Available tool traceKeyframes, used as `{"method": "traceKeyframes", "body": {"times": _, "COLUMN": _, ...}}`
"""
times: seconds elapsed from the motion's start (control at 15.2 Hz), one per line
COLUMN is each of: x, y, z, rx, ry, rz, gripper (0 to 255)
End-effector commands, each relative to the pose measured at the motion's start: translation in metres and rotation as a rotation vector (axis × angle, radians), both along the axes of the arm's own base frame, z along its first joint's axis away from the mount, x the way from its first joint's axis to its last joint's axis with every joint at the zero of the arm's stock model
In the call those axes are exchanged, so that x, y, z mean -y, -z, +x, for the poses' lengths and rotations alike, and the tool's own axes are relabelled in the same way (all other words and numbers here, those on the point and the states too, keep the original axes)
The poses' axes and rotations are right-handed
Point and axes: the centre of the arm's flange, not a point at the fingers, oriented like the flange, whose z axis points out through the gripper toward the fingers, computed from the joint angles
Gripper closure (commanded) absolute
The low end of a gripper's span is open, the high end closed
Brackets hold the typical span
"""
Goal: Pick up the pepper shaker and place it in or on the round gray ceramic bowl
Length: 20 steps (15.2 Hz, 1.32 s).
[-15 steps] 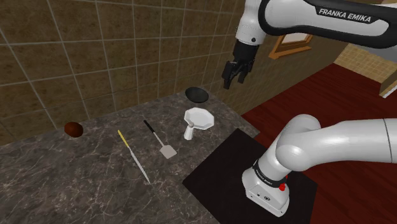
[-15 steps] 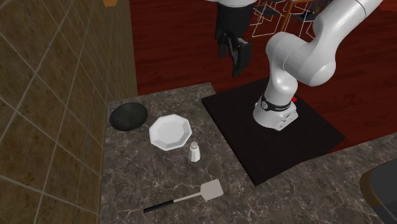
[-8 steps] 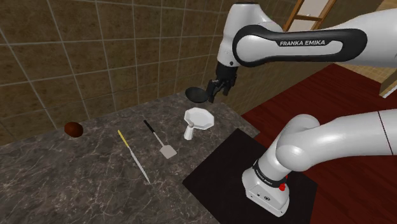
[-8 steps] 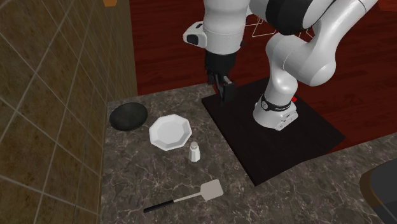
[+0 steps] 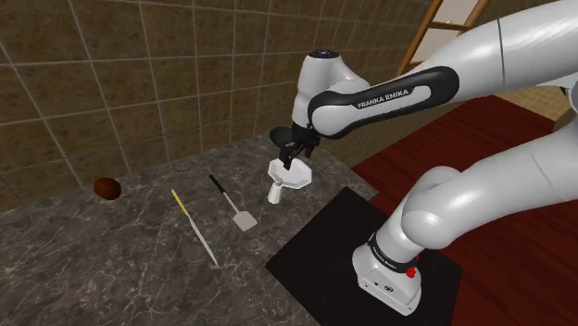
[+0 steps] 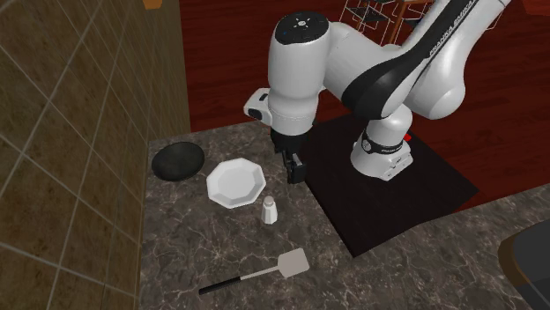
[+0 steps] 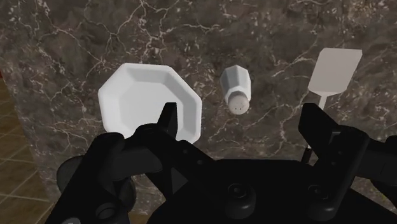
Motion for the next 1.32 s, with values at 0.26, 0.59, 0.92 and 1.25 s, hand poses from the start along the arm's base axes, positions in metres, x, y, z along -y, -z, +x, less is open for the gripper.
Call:
{"method": "traceKeyframes", "body": {"times": 0.26, "x": -0.012, "y": 0.071, "z": 0.030, "rx": 0.025, "ry": -0.006, "rz": -0.027, "gripper": 0}}
{"method": "traceKeyframes", "body": {"times": 0.59, "x": -0.016, "y": 0.114, "z": 0.047, "rx": 0.036, "ry": -0.010, "rz": -0.042, "gripper": 0}}
{"method": "traceKeyframes", "body": {"times": 0.92, "x": -0.013, "y": 0.140, "z": 0.048, "rx": 0.036, "ry": -0.010, "rz": -0.042, "gripper": 0}}
{"method": "traceKeyframes", "body": {"times": 1.25, "x": -0.012, "y": 0.148, "z": 0.048, "rx": 0.036, "ry": -0.010, "rz": -0.042, "gripper": 0}}
